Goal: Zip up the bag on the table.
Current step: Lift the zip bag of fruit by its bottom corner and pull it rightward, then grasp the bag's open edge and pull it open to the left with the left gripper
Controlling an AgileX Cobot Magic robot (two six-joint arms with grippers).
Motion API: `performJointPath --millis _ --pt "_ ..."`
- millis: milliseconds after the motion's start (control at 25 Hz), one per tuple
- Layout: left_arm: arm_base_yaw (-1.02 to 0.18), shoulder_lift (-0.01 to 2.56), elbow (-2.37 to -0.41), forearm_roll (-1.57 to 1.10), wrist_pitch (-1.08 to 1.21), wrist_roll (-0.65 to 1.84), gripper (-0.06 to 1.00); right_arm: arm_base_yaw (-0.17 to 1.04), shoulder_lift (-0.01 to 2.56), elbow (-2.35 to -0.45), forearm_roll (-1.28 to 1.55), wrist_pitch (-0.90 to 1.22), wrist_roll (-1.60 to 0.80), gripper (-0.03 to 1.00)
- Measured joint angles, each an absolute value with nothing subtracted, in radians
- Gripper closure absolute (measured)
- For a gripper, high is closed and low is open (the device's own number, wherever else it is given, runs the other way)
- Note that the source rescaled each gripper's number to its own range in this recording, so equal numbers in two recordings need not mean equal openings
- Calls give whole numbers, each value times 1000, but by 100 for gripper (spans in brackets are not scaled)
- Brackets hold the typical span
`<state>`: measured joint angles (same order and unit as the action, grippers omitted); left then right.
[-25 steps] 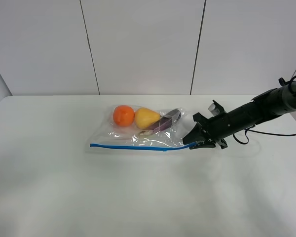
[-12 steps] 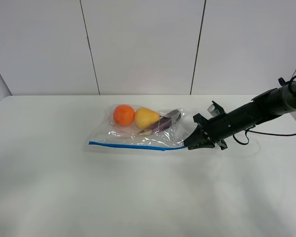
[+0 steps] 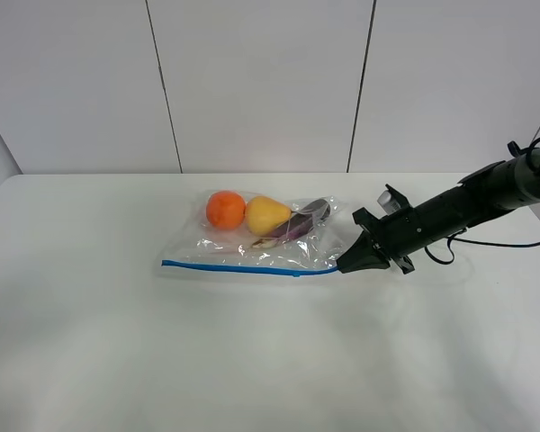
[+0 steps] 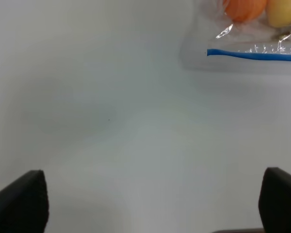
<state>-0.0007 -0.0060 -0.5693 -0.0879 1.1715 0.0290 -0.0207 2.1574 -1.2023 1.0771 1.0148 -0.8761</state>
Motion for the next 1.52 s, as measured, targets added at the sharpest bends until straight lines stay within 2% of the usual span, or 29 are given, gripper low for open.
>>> performJointPath --millis 280,520,760,1520 --pt "-1 -6 -569 -88 1172 29 -6 -21 2159 -1211 1139 1065 -881 97" --pt "-1 -6 -569 -88 1172 29 -6 -21 2160 -1326 1239 1186 -875 97" --pt "-1 -6 -569 -88 1172 29 -6 -21 2159 -1414 1264 1202 -832 97" --pt "-1 2 -591 -84 1151 29 -6 -21 2159 -1422 1242 1202 -801 97"
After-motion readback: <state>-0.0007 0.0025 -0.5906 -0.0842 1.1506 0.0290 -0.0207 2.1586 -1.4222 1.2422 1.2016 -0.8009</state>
